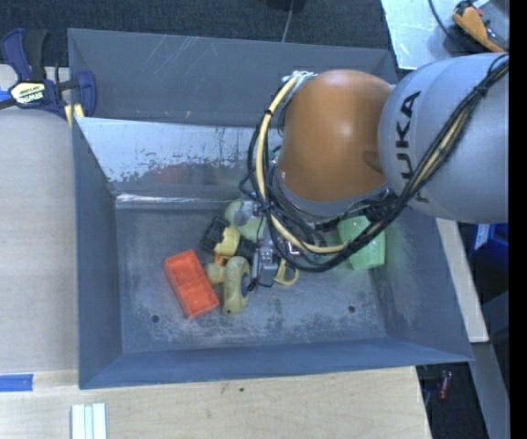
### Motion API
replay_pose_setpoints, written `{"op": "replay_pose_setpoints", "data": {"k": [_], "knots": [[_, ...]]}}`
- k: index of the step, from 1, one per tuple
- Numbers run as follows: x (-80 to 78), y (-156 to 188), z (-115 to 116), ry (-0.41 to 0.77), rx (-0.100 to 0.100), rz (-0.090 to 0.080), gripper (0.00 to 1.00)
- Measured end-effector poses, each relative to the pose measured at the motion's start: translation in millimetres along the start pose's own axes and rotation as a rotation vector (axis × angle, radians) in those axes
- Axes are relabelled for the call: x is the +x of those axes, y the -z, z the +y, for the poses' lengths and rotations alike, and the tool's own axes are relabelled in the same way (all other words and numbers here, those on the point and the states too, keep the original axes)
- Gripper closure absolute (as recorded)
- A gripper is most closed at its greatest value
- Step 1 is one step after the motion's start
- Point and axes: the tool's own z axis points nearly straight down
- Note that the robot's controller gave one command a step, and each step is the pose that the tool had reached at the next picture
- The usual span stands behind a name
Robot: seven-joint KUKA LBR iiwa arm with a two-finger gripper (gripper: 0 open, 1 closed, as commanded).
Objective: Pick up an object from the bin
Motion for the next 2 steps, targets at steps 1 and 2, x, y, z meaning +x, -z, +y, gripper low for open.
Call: {"op": "replay_pose_setpoints", "data": {"k": [1,2], "knots": [[-1.9,4.2,-0.7,-0.004,-0.001,-0.008,0.0],[-19.1,-101.9,-73.7,0.207,0.001,-0.011,0.0]]}}
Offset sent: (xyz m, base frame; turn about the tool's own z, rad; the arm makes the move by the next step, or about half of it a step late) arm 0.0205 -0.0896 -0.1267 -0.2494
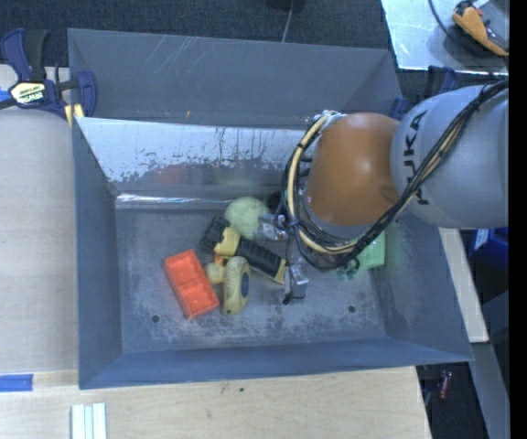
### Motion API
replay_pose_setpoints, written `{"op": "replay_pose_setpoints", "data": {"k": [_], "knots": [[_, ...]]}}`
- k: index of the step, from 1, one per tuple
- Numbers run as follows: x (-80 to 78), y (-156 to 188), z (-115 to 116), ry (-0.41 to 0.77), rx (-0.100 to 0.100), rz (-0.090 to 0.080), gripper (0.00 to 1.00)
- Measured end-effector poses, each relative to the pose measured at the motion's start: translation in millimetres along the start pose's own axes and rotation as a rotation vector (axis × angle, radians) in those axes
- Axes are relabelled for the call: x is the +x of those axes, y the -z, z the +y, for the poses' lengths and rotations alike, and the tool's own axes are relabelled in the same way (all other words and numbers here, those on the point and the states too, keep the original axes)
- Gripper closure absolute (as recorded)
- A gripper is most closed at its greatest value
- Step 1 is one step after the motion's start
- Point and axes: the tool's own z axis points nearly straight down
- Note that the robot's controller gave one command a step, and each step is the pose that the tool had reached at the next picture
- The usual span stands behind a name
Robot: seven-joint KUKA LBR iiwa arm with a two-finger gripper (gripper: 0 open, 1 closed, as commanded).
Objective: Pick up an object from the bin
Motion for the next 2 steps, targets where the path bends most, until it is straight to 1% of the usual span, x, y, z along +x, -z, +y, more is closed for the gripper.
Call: {"op": "replay_pose_setpoints", "data": {"k": [1,2], "knots": [[-10.4,-24.1,-21.5,-0.099,-0.002,-0.008,0.0],[-2.8,-16.3,-13.5,-0.017,0.0,0.003,0.0]]}}
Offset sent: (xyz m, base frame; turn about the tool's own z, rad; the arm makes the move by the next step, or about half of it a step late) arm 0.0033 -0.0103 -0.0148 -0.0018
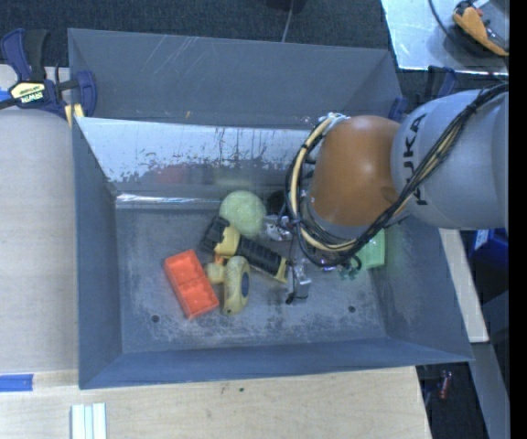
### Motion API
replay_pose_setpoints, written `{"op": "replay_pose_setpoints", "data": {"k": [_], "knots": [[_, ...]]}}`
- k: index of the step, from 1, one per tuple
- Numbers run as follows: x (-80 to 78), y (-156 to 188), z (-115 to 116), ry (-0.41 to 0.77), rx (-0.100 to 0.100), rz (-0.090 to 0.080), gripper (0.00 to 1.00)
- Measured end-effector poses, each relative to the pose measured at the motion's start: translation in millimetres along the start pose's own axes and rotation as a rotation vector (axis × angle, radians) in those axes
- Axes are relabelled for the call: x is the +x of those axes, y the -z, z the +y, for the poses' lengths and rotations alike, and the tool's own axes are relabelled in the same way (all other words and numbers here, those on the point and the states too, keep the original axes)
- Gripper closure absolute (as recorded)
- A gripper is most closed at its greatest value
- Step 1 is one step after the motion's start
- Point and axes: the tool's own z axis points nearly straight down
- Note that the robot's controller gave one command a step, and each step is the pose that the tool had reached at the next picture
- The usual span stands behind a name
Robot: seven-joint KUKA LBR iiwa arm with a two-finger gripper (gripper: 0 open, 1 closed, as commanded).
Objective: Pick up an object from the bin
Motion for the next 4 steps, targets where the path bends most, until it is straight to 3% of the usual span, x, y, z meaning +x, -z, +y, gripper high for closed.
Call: {"op": "replay_pose_setpoints", "data": {"k": [1,2,4], "knots": [[-7.4,-6.1,-7.4,-0.07,-0.002,-0.012,0.0],[-2.3,-0.7,-2.4,-0.01,0.0,-0.005,1.0],[-2.5,4.1,-2.4,-0.012,0.0,-0.008,1.0]]}}
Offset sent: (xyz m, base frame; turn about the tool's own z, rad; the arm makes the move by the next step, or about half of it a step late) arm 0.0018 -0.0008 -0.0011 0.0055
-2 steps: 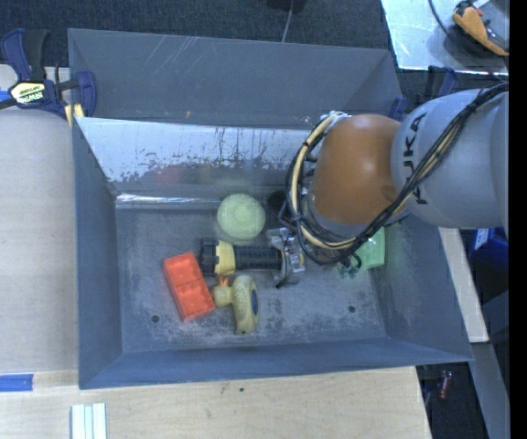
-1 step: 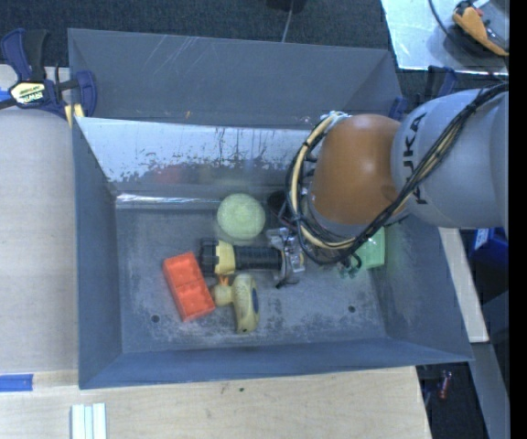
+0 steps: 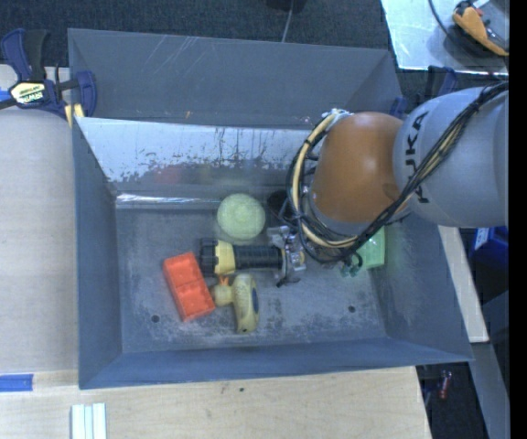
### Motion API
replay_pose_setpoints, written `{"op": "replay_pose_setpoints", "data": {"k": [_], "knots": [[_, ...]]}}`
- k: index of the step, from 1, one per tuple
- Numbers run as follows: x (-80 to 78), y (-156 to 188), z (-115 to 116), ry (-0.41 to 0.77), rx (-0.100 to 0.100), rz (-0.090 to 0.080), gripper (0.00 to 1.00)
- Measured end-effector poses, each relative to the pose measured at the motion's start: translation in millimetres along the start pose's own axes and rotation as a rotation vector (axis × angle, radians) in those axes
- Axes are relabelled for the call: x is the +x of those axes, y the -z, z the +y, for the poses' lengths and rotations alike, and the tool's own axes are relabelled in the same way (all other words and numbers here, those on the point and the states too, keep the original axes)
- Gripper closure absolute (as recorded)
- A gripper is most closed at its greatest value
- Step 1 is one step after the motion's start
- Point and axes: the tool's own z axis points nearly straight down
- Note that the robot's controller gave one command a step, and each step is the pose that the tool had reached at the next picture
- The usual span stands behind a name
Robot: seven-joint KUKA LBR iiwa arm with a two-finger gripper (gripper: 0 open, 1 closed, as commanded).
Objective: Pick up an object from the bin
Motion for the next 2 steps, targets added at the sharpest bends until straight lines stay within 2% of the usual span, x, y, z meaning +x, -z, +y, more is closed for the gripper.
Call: {"op": "replay_pose_setpoints", "data": {"k": [2], "knots": [[1.0,53.7,0.6,-0.003,-0.001,0.006,1.0]]}}
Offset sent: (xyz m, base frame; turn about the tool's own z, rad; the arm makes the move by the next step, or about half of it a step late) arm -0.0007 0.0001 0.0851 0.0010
